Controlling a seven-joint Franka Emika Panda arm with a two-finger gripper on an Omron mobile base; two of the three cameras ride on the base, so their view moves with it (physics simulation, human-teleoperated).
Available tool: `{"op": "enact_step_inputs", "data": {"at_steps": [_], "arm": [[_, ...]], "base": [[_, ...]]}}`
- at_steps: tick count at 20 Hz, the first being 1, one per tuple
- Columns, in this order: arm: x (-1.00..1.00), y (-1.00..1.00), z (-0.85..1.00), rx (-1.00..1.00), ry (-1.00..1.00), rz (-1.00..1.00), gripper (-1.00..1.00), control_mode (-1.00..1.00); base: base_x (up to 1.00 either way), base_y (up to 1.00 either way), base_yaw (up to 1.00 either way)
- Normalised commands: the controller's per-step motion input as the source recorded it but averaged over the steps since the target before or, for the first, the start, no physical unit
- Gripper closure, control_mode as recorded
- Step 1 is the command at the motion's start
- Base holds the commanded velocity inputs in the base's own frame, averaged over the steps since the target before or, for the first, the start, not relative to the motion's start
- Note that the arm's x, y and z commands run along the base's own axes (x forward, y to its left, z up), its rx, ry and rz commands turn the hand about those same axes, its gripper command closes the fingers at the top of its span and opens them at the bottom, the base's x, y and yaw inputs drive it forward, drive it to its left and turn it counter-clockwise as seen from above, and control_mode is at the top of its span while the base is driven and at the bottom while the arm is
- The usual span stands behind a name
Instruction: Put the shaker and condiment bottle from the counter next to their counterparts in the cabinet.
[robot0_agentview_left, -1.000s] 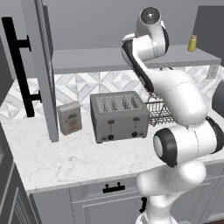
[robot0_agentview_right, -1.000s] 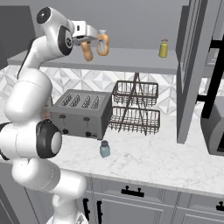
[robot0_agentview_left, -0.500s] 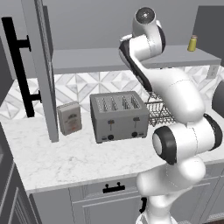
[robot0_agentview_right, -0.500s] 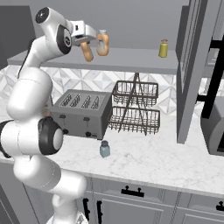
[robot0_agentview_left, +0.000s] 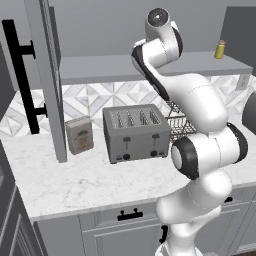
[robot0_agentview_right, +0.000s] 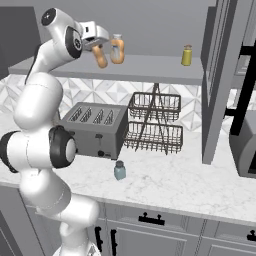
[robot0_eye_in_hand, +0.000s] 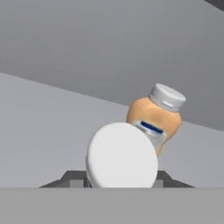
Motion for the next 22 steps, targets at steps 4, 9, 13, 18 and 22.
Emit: {"op": "enact_step_inputs", "data": {"at_steps": [4,9,13,18,22], "arm": [[0.48,0.00,-0.05,0.00,0.05,0.00,1.00,-1.00],[0.25,0.00,-0.04,0.00,0.03,0.00,1.00,-1.00],[0.12,0.04,-0.11,0.00,0.05,0.01,-1.00,-1.00],[0.16,-0.19,-0.16,0.00,0.04,0.00,-1.00,-1.00],[0.15,-0.24,-0.18,0.00,0.01,0.00,-1.00,-1.00]], "base": [[0.00,0.00,0.00],[0.00,0.00,0.00],[0.00,0.00,0.00],[0.00,0.00,0.00],[0.00,0.00,0.00]]}}
